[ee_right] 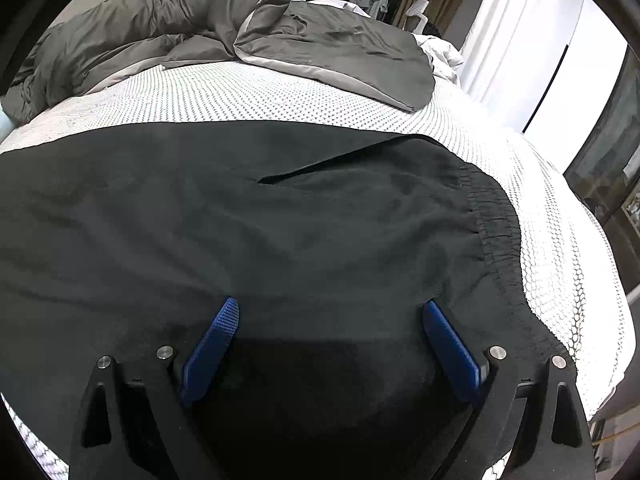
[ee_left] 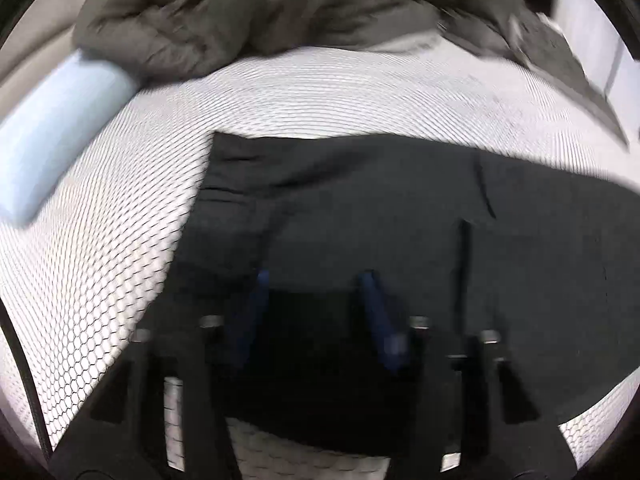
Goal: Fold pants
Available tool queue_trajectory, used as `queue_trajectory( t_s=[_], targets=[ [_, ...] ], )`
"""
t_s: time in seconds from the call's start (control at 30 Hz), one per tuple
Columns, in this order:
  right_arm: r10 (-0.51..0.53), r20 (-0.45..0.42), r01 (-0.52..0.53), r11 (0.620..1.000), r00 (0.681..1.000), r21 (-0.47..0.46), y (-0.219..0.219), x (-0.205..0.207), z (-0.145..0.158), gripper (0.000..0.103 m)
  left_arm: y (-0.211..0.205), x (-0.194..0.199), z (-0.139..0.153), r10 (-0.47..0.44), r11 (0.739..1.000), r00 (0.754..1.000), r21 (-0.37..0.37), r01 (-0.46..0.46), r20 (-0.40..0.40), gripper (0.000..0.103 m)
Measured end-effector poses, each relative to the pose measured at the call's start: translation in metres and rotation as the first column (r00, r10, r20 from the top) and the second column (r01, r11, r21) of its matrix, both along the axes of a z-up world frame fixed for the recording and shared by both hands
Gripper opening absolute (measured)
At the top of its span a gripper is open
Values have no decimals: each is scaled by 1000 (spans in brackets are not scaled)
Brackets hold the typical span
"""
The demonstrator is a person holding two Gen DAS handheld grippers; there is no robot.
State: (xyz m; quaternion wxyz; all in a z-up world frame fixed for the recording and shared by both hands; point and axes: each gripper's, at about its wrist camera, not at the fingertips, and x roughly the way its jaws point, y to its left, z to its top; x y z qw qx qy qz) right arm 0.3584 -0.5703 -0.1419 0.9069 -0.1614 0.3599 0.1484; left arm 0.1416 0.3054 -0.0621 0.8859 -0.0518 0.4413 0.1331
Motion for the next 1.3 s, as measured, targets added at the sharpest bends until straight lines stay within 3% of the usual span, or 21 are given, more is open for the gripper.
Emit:
queue_trajectory(
  t_s=[0.03,0.07,0.17,0.27,0.33,0.4,0.47,0.57,0.67,0.73,0.8,0.9,1.0,1.03,1.1,1.17,1.2,1.23,1.3],
  targets=[
    [2,-1,-2,1000,1000,1,-1,0,0,94,9,-5,3,25,999,1000,-22,-25,12,13],
    [3,-2,-3,1000,1000,1,0,1,-1,94,17,-7,6,46,998,999,-34,-45,15,9],
    [2,-3,-2,1000,1000,-2,0,1,-1,95,12,-7,22,48,998,997,-47,-46,55,9],
    [-1,-7,1,1000,1000,3,-1,0,0,95,-14,0,28,-70,996,995,-48,74,74,9],
    [0,-7,0,1000,1000,3,-1,0,0,95,-23,21,16,-88,996,996,28,88,6,9],
    [1,-7,-1,1000,1000,7,-2,0,1,95,-7,37,2,-1,993,998,120,8,-60,9],
    [5,-9,-5,1000,1000,11,-3,0,1,95,7,42,0,41,994,998,104,-36,-47,5],
    [5,-8,-5,1000,1000,11,-3,0,1,95,-2,37,8,31,993,999,117,-28,-27,6],
    [4,-10,-4,1000,1000,10,-3,1,1,95,-23,45,17,-61,998,998,28,61,3,8],
    [1,-11,-1,1000,1000,10,-3,2,1,95,-42,59,15,-125,992,992,23,125,-10,18],
    [1,-10,-1,1000,1000,11,-3,2,1,95,-53,77,7,-149,987,987,56,152,-54,20],
    [6,-12,-6,1000,1000,16,-4,2,1,95,-28,97,-6,-33,992,995,119,44,-94,24],
    [13,-16,-13,1000,1000,18,-6,2,1,95,-9,86,2,144,980,986,148,-130,-89,24],
    [14,-16,-13,1000,1000,16,-6,2,1,95,-12,80,8,160,977,983,157,-145,-88,24],
    [12,-15,-12,1000,1000,11,-5,2,1,95,-37,64,23,103,983,993,156,-95,-48,24],
    [6,-12,-6,1000,1000,10,-4,2,2,95,-78,47,37,-11,993,1000,120,10,4,31],
    [2,-10,-2,1000,1000,12,-2,0,4,95,-98,40,42,-57,993,998,104,55,22,42],
    [9,-10,-9,1000,1000,22,1,-3,6,95,-129,29,46,-122,990,991,76,117,55,62],
    [48,10,-49,998,999,39,9,-12,11,95,-174,19,48,-216,976,972,48,212,95,87]
  ],
)
